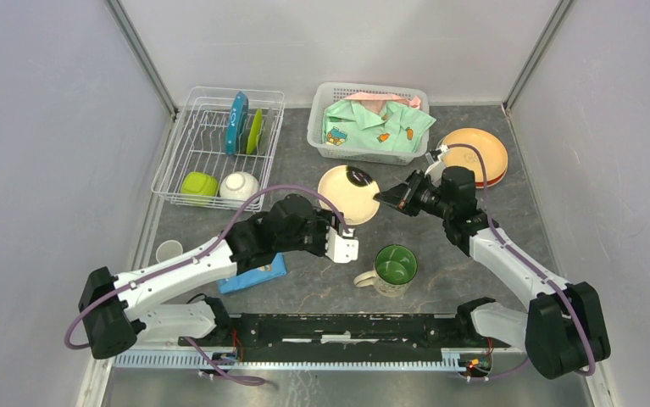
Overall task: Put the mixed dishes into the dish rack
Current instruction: Pick up the plate at the center of the board.
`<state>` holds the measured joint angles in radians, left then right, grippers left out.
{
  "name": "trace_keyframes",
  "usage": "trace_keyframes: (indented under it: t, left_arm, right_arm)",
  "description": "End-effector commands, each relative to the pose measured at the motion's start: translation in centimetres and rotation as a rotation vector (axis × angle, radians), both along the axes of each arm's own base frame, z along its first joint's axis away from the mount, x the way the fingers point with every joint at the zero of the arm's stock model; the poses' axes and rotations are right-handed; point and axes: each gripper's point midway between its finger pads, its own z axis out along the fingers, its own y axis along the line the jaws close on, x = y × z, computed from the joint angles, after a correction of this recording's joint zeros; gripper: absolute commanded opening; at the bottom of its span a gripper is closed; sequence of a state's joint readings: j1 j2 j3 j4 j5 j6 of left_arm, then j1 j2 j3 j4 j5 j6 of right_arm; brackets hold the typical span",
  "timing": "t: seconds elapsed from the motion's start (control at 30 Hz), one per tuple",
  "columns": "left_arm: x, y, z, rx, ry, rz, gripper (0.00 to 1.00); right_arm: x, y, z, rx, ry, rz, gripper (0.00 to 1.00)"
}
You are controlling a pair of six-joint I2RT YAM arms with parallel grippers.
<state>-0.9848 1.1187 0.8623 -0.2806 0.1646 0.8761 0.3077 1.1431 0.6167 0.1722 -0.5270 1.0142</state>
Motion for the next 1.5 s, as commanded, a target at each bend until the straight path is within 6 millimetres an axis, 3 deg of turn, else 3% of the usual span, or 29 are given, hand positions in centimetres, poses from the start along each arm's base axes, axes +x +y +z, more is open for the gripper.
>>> trace_keyframes:
  t: [0.0,0.17,0.43,0.53,0.73,0.9,1.13,1.27,1.33,1.47]
  left_arm:
    - [1.7,-0.9,2.4,0.001,-0.142,0.013,0.61]
    - [1.6,-1.2,1.8,0.011,-0.138,0.002,0.45]
    - [1.4,-1.5,1.9,-0.011,-0.1,0.018,0.03]
    - [1.8,-1.4,1.8,-0.003,-0.068,0.06,0.02]
    - [2.9,-1.1,2.3,-0.044,-0.036,0.167,0.02]
    - [4.0,-0.6,3.2,-0.149,-0.027,0.286,0.02]
    - [6.3,0.1,3.8,-0.269,0.077,0.451,0.02]
    - [7.8,0.8,5.6,-0.377,0.184,0.519,0.02]
    - [8.7,1.3,7.0,-0.453,0.273,0.55,0.02]
    - [11.3,3.5,9.9,-0.577,0.384,0.632,0.02]
  right_arm:
    - [-0.1,0.6,1.2,0.028,-0.048,0.028,0.0]
    - [-0.2,0.5,0.6,0.022,-0.035,0.023,0.0]
    - [0.1,0.8,0.9,0.022,-0.042,0.031,0.02]
    - [0.1,0.9,1.3,0.026,-0.051,0.043,0.12]
    - [0.0,0.3,0.6,-0.006,-0.07,0.014,0.21]
    - [0.0,0.1,-0.6,-0.052,-0.054,0.025,0.4]
    - [0.0,-0.3,-1.5,-0.107,-0.06,0.029,0.58]
    - [-0.3,-0.9,-1.8,-0.16,-0.085,0.022,0.75]
    - [-0.5,-1.3,-2.0,-0.184,-0.098,0.018,0.97]
    - [-1.0,-1.7,-2.3,-0.23,-0.125,0.04,0.98]
